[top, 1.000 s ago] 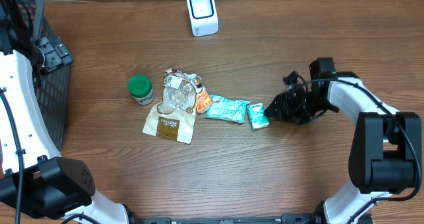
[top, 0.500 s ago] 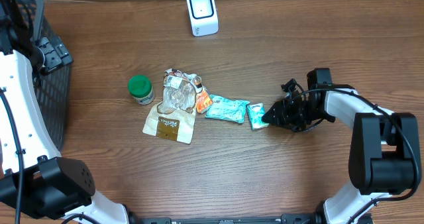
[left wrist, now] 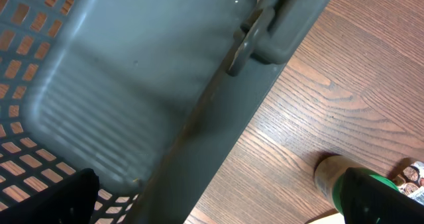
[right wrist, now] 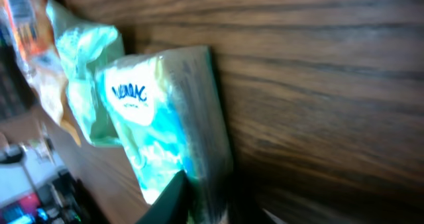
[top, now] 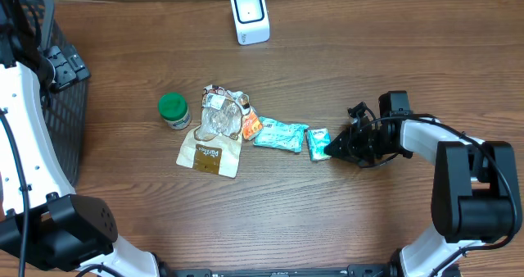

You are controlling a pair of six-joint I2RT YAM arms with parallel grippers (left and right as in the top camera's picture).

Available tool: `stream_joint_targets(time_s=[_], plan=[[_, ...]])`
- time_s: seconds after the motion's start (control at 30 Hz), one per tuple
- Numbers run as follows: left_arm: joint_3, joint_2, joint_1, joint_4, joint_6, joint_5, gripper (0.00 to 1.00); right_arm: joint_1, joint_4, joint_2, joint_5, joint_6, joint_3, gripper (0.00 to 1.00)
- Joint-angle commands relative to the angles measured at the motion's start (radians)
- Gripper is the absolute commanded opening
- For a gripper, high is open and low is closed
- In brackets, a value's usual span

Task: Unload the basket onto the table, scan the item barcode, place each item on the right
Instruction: 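Lift the tissue pack and hold it in front of the scanner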

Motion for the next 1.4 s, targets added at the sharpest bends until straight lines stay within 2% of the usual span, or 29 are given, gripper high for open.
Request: stream_joint_targets(time_s=[0.0,0.13,0.33,0.47,0.9,1.13,1.27,1.37], plan=[[-0.003,0.010,-0.001,0.000,0.016,-0.002,1.00,0.005,0.013,-0.008,0.038,0.023,-0.026,0.04],[-0.003,0.010,-0.001,0.000,0.016,-0.002,1.00,-0.008,0.000,-0.011,-0.073,0.023,-0.012,0.04],[-0.003,0.010,-0.001,0.000,0.016,-0.002,1.00,-0.065,-0.118,-0.081,-0.536,-0.027,0.055,0.04],[-0.003,0.010,-0.001,0.000,0.016,-0.002,1.00,-0.071,-0.098,-0.144,-0.824,-0.013,0.071,0.04],[-0.003,0.010,-0.001,0.000,0.016,-0.002,1.00,-0.071,-0.100,-0.261,-0.841,0.388,0.192,0.04],[-0.003,0.010,-0.001,0.000,0.016,-0.002,0.99,-0.048,-0.098,-0.288,-0.841,0.460,0.329,0.04],[-0.003,0.010,-0.001,0.000,0.016,-0.002,1.00,0.000,-0.021,-0.298,-0.832,0.470,0.412,0.04],[-0.003,0.010,-0.001,0.000,0.016,-0.002,0.99,0.069,0.063,-0.298,-0.723,0.565,0.475,0.04]])
